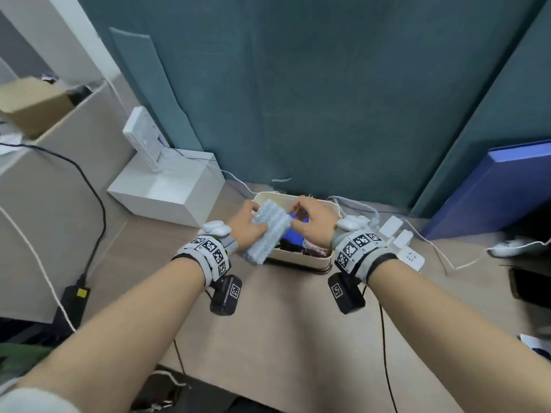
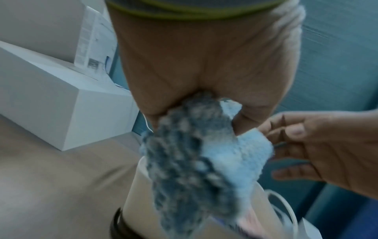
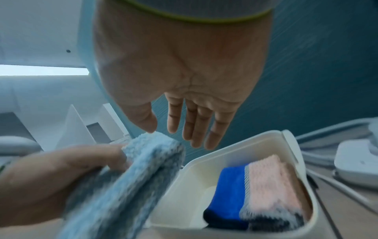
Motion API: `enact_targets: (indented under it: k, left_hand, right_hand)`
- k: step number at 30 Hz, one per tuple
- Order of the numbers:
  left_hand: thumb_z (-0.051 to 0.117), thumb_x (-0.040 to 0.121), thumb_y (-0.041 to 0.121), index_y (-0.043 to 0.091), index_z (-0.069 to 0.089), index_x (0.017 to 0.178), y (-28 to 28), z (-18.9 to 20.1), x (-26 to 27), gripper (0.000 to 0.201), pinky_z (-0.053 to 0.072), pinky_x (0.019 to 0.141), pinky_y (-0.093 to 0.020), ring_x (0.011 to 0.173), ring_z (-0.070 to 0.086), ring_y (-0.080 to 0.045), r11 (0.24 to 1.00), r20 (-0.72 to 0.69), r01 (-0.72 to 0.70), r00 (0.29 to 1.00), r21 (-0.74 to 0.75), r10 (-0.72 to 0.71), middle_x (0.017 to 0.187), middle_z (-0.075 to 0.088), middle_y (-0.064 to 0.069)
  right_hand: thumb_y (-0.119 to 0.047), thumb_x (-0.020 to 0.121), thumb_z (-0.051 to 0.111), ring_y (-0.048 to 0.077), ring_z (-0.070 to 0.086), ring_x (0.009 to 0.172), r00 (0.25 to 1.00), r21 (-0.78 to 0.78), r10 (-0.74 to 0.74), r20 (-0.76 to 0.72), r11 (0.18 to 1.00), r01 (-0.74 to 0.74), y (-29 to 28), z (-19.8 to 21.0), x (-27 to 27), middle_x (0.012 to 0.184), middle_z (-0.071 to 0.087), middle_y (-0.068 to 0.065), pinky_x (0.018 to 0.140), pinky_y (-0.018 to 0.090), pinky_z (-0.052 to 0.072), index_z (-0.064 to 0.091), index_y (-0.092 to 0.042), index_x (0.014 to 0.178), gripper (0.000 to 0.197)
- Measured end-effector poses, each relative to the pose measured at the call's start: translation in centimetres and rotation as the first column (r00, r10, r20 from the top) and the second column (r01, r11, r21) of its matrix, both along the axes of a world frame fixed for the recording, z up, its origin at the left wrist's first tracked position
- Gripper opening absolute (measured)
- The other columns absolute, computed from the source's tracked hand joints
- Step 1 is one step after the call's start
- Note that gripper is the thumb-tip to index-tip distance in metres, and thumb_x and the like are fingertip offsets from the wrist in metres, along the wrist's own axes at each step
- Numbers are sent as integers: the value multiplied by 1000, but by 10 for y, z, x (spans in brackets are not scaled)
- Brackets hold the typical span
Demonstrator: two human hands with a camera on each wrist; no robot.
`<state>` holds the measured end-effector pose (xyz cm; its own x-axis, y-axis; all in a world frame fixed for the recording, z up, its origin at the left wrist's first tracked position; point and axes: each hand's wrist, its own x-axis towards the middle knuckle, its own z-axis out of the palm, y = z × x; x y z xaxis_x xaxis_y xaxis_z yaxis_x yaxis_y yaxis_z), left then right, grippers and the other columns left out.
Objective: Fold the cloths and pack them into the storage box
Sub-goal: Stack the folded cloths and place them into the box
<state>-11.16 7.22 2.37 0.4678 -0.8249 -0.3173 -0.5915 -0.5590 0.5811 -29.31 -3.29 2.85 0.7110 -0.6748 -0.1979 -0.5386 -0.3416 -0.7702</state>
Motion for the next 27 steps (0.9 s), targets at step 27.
enact_targets:
  k: [27]
  left_hand:
    - [59,87,10,22,32,137,-83,-75,18,59,45,97,-43,115,55,-37,886,416,241,814,395,-406,133,43,-16]
  right_hand:
    - [-31,92,56,22,39,141,689,-18,279,-669,921,-390,-38,-77,31,147,49,-6,114,51,30,44,-38,148,58]
